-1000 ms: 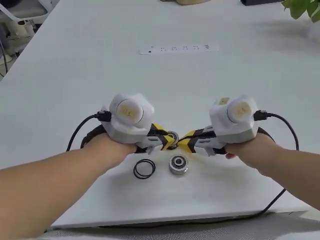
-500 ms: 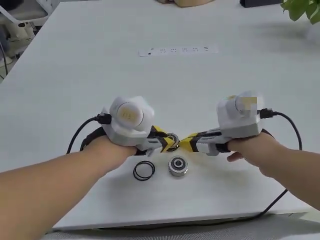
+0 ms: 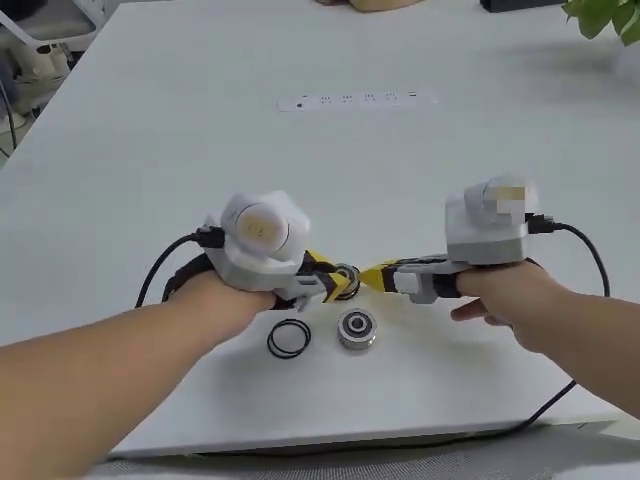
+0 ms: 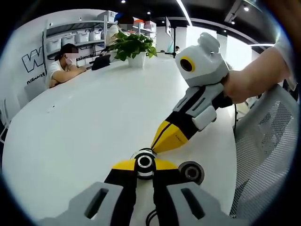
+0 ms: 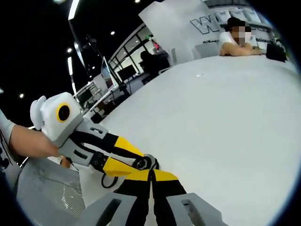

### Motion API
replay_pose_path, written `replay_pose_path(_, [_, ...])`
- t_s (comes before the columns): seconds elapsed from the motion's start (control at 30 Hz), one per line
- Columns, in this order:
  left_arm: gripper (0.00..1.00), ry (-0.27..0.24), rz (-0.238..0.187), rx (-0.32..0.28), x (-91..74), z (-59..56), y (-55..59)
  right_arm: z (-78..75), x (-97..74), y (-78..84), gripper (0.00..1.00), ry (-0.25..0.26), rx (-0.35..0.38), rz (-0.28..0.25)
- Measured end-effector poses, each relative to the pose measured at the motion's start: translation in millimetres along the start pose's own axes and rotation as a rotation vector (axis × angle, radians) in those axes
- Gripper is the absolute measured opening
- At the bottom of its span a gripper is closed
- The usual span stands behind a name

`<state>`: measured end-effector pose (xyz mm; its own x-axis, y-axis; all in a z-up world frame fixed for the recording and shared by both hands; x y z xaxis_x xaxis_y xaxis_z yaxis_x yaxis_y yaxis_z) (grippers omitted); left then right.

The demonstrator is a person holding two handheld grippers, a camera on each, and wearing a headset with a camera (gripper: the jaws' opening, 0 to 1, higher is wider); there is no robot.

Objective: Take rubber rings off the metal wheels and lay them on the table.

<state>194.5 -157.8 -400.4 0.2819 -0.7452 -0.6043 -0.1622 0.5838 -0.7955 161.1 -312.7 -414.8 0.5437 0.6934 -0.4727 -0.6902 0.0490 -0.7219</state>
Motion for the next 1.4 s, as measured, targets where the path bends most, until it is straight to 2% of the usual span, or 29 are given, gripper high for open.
replay_pose_path(0.07, [0.07, -0.004, -0.002, 0.004, -0.1, -0.6, 0.1, 2.4, -0.2, 0.6, 0.00, 0.000, -0.024, -0.003])
replay_pose_path(0.57, [0.07, -0.013, -0.009, 0.018, 0.7, -0.9, 1.2, 11.1, 5.6, -2.4, 0.00, -0.046, -0.034, -0.012])
replay_pose_path(1.03, [0.07, -0.008, -0.010, 0.022, 1.1, -1.7, 0.9, 8.0, 3.1, -1.8, 0.00, -0.087, 0.014, -0.032])
replay_pose_path(1.4, [0.07, -0.002, -0.014, 0.023, 1.0, -1.6, 0.8, 8.6, 0.5, -0.4, 0.00, -0.144, 0.072, -0.052])
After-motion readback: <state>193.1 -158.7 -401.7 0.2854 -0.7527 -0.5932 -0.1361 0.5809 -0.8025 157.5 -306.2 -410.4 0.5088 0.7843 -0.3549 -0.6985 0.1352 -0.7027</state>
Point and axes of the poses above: the centre of the closed fingertips' face, and the gripper's own axes: x roughly forward along the fingers, z roughly to its left, y roughly out of its underside, the point moved 10 cm from there along -x, roughly backward along the fingers, and after that the axes turned 2 degrees about x, right-handed, at the moved point
